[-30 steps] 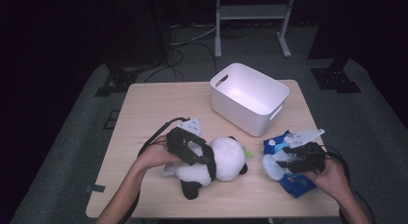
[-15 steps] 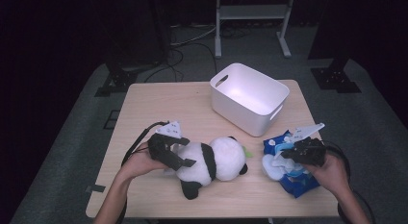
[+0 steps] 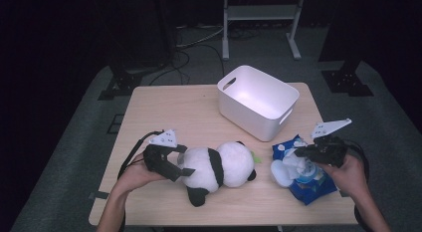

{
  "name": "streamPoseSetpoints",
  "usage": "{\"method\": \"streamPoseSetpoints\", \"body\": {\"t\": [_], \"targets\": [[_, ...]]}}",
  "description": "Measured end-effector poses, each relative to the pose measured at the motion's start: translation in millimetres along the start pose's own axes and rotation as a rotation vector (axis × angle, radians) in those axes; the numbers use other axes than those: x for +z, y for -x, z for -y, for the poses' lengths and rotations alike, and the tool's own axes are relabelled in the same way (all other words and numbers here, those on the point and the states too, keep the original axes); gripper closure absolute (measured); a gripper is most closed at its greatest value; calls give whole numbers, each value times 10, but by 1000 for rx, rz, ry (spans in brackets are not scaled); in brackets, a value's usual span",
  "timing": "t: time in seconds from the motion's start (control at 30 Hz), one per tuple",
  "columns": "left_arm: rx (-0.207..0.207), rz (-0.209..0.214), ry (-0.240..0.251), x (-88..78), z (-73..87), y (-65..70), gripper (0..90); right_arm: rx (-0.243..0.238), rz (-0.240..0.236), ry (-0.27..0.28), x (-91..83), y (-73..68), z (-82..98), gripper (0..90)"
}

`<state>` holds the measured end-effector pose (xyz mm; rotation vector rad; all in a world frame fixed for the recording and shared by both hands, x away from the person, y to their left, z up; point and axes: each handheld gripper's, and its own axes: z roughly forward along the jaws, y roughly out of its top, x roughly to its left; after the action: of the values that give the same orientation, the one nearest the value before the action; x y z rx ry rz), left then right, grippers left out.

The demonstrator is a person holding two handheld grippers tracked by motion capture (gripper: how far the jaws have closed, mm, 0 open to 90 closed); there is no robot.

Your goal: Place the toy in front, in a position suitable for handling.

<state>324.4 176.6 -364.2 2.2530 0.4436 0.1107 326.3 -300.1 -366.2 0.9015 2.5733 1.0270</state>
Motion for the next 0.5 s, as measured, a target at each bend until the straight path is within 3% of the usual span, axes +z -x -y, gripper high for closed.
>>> {"method": "streamPoseSetpoints", "body": {"t": [0.17,0.4,0.5], "targets": [[-11,0,17,-24,50,-12,151,21,-5,20,-90,11,-90,874],[-24,1,23,-39,80,-23,151,10,-14,32,-180,-25,-291,875],[-24,-1,17,-41,94,-31,151,15,-37,71,-240,-33,-383,875]]}}
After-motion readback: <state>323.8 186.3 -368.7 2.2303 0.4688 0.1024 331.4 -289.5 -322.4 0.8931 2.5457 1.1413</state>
